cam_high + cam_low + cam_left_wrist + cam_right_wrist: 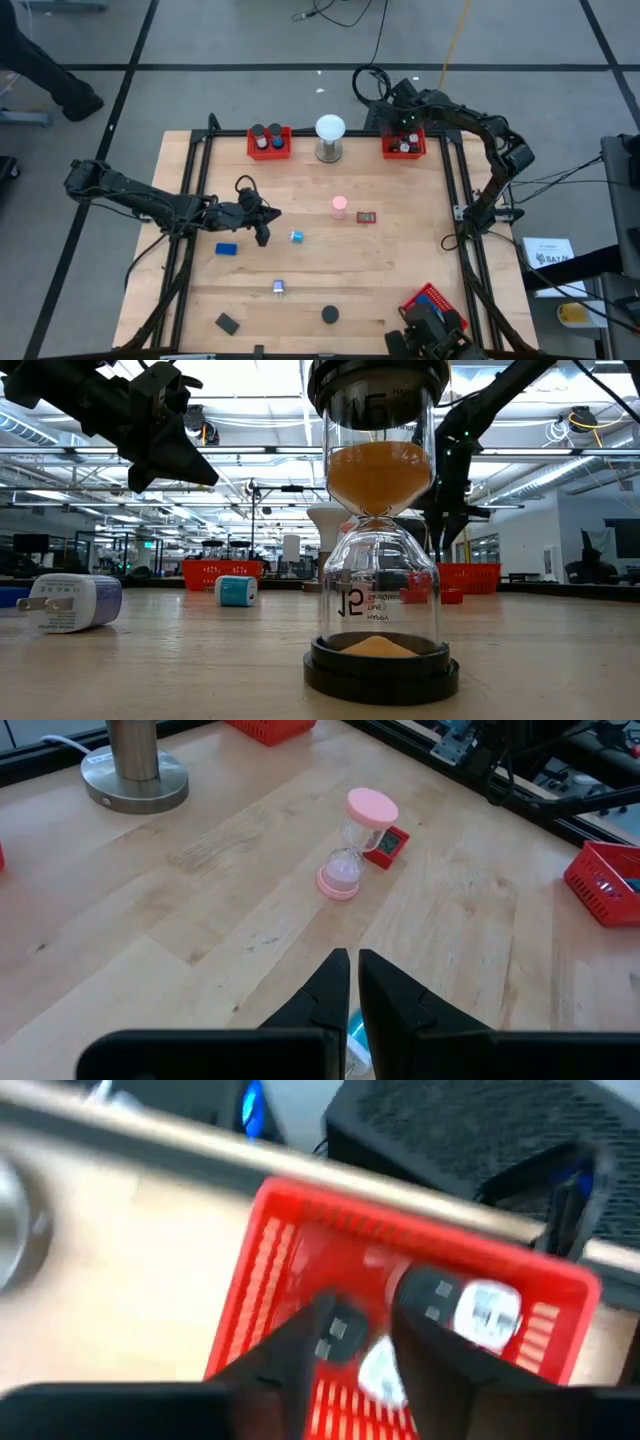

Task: Pick & Place Office items
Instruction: Put the black charger adapter into the top right red bin

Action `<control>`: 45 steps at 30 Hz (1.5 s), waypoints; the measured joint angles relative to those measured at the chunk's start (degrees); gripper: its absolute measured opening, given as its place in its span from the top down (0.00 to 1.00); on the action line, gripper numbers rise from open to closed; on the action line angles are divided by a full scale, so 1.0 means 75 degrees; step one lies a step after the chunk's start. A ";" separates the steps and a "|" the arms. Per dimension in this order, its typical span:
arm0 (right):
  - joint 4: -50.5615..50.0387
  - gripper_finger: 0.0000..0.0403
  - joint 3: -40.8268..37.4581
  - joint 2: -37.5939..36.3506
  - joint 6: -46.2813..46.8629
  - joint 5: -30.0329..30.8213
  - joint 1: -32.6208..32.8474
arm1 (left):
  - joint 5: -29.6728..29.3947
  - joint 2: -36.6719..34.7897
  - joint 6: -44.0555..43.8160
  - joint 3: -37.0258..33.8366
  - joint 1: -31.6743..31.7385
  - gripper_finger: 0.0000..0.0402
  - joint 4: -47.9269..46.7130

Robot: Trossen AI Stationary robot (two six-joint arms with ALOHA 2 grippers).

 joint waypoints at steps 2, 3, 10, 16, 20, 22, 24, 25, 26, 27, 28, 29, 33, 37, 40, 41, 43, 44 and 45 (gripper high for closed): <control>-0.0323 0.82 0.0000 -0.0037 -0.0195 -0.0204 0.0009 | -0.0001 0.0000 0.0005 0.0000 0.0001 0.94 0.0000; -0.0381 0.87 -0.0001 -0.0036 -0.0224 -0.0204 0.0029 | -0.0001 0.0000 0.0006 0.0000 0.0001 0.94 -0.0003; 0.0169 0.96 -0.0001 0.0108 -0.0093 -0.0440 0.0048 | 0.0000 0.0000 0.0006 0.0000 0.0001 0.94 -0.0006; -0.0508 0.99 -0.0003 0.0111 -0.0529 -0.0639 0.0055 | -0.0001 0.0000 -0.0057 0.0000 0.0002 0.94 -0.0006; -0.0820 0.99 -0.0003 0.0112 -0.0625 -0.1084 0.0065 | -0.0001 0.0000 -0.0079 0.0000 0.0001 0.94 -0.0006; -0.0834 1.00 -0.0003 0.0112 -0.0624 -0.1178 0.0096 | -0.0001 0.0000 -0.0076 0.0000 0.0001 0.94 -0.0005; -0.0803 1.00 -0.0003 0.0123 -0.0570 -0.1197 0.0102 | 0.0001 0.0000 -0.0076 0.0000 0.0002 0.94 -0.0006; -0.0810 1.00 -0.0003 0.0163 -0.0531 -0.1214 0.0102 | -0.0001 0.0000 -0.0076 0.0000 0.0001 0.94 -0.0006; -0.0828 1.00 0.0000 0.0226 -0.0518 -0.1233 0.0102 | -0.0001 0.0000 -0.0076 0.0000 0.0002 0.94 -0.0006; -0.0856 1.00 -0.0003 0.0291 -0.0506 -0.1316 0.0099 | -0.0001 0.0000 -0.0076 0.0000 0.0001 0.94 -0.0006; -0.0874 1.00 -0.0010 0.0343 -0.0508 -0.1388 0.0096 | -0.0001 0.0000 -0.0076 0.0000 0.0001 0.94 -0.0006; -0.0803 1.00 -0.0039 0.0392 -0.0504 -0.1377 0.0096 | -0.0001 0.0000 -0.0076 0.0000 0.0002 0.94 -0.0006; -0.0471 1.00 -0.0115 0.0560 -0.0367 -0.1204 0.0096 | -0.0001 0.0000 -0.0076 0.0000 0.0001 0.94 -0.0006; -0.0318 1.00 -0.0119 0.0570 -0.0303 -0.0967 0.0038 | -0.0001 0.0000 -0.0082 0.0000 0.0003 0.94 -0.0006; -0.0265 1.00 -0.0119 0.0572 -0.0299 -0.0946 -0.0056 | -0.0001 0.0000 -0.0093 0.0000 0.0001 0.94 -0.0006; -0.0245 1.00 -0.0119 0.0572 -0.0299 -0.0934 -0.0077 | -0.0001 0.0000 -0.0105 0.0000 0.0002 0.94 -0.0006; -0.0162 1.00 -0.0119 0.0572 -0.0299 -0.0795 -0.0117 | -0.0001 0.0000 -0.0111 0.0000 0.0001 0.94 -0.0009; -0.0119 1.00 -0.0119 0.0572 -0.0299 -0.0712 -0.0119 | -0.0001 0.0000 -0.0112 0.0000 0.0004 0.94 -0.0004; -0.0062 1.00 -0.0119 0.0572 -0.0304 -0.0608 -0.0122 | -0.0001 0.0000 -0.0112 0.0000 0.0003 0.94 -0.0003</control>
